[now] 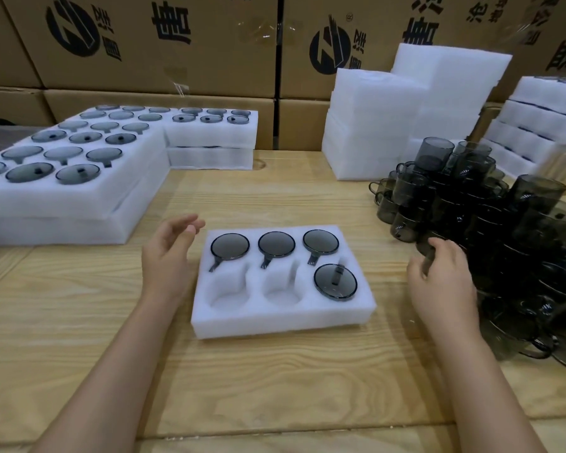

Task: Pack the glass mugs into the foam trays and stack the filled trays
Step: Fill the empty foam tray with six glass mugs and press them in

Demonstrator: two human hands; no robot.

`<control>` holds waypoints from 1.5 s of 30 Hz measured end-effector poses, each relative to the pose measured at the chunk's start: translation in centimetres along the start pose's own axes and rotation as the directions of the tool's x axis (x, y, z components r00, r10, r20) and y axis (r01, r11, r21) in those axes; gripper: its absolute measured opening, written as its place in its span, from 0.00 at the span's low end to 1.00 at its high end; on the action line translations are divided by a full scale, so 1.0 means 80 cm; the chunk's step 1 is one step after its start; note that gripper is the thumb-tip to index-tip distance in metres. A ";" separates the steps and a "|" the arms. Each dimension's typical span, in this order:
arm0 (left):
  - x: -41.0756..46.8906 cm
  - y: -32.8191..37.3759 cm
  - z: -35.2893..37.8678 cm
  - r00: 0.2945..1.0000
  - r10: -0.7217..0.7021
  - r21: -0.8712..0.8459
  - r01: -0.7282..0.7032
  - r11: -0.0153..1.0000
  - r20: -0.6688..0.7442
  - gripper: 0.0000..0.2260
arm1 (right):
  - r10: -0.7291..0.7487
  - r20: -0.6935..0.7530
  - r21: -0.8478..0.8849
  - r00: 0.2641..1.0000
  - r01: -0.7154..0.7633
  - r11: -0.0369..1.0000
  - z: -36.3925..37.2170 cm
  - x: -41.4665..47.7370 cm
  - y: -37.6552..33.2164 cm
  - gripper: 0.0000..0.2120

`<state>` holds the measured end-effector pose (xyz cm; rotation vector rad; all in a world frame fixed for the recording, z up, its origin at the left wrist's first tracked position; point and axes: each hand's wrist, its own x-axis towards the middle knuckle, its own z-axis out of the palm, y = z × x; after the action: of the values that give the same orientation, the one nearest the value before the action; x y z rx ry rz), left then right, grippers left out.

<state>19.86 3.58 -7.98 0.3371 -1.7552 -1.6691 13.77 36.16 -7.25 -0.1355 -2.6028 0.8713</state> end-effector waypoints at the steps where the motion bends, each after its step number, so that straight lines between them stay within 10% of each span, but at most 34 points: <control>1: 0.001 -0.007 0.001 0.999 -0.038 -0.004 0.038 0.999 -0.001 0.08 | 0.036 0.059 -0.059 0.998 -0.032 0.998 0.002 0.001 0.002 0.21; 19: 0.011 -0.029 0.002 0.895 -0.221 -0.047 0.259 0.965 0.388 0.26 | -0.159 -0.026 -0.055 0.987 0.157 0.986 0.014 -0.012 -0.009 0.24; 25: 0.011 -0.022 0.002 0.862 -0.240 0.003 0.266 0.964 0.446 0.35 | -0.058 0.194 0.067 0.979 0.046 0.997 0.019 0.009 0.004 0.30; 33: 0.002 -0.017 0.010 0.886 -0.185 0.158 0.128 0.979 0.424 0.31 | -0.014 -0.152 0.416 0.988 0.077 0.906 -0.001 -0.020 -0.037 0.34; 45: 0.005 -0.023 0.015 0.891 -0.153 0.207 0.068 0.976 0.428 0.29 | -0.432 0.103 0.414 0.896 0.357 0.837 0.029 -0.090 -0.131 0.30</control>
<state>18.32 3.97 -9.59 0.1465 -2.2766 -1.7646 19.84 24.90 -5.09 0.6089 -2.4243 1.2581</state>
